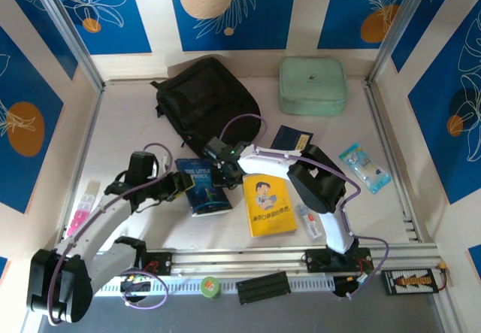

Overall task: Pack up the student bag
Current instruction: Pick up the book from the bottom-center of the table.

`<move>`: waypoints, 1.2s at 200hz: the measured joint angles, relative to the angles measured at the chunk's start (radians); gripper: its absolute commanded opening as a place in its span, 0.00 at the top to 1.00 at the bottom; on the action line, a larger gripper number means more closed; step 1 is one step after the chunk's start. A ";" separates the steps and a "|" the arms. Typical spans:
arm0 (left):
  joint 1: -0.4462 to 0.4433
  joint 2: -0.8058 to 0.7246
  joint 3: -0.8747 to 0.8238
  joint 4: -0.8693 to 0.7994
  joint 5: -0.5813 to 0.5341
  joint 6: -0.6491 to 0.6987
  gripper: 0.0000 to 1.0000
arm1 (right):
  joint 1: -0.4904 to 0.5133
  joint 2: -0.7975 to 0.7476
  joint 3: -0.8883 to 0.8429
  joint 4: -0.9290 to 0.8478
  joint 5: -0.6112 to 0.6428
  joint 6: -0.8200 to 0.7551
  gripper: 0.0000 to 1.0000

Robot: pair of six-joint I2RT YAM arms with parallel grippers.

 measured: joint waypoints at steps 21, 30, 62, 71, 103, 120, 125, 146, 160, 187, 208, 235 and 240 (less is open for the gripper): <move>0.000 0.057 0.000 0.022 0.010 -0.001 0.59 | 0.000 0.003 0.002 -0.002 0.008 0.000 0.90; 0.000 0.076 0.000 0.026 0.010 -0.002 0.61 | 0.000 0.008 0.002 -0.003 0.016 0.000 0.90; 0.000 0.090 0.000 0.029 0.009 -0.001 0.70 | -0.001 0.010 0.002 -0.003 0.019 0.000 0.89; 0.000 0.090 0.000 0.027 0.004 -0.005 0.76 | -0.001 0.010 0.002 -0.002 0.019 0.000 0.89; -0.002 0.072 0.011 -0.003 -0.032 0.006 1.00 | -0.001 -0.012 -0.029 0.029 0.019 -0.002 0.83; -0.003 0.030 0.031 -0.054 -0.071 0.016 1.00 | 0.000 -0.053 -0.074 0.046 0.022 -0.012 0.73; -0.004 0.015 0.040 -0.071 -0.085 0.018 1.00 | 0.000 -0.074 -0.091 0.046 0.023 -0.008 0.69; -0.004 -0.041 0.095 -0.145 -0.141 0.026 1.00 | -0.007 -0.192 -0.158 0.064 0.028 -0.010 0.55; -0.004 -0.075 0.141 -0.191 -0.176 0.034 1.00 | -0.022 -0.295 -0.208 0.106 0.019 -0.005 0.50; -0.004 -0.114 0.238 -0.232 -0.213 0.032 1.00 | -0.110 -0.494 -0.349 0.282 -0.068 0.034 0.37; -0.005 -0.121 0.289 -0.180 -0.220 -0.012 1.00 | -0.194 -0.599 -0.478 0.420 -0.150 0.089 0.29; -0.009 -0.087 0.290 0.005 -0.223 -0.136 1.00 | -0.288 -0.679 -0.625 0.597 -0.266 0.186 0.20; -0.013 -0.072 0.288 0.046 -0.228 -0.164 1.00 | -0.303 -0.689 -0.646 0.628 -0.285 0.210 0.18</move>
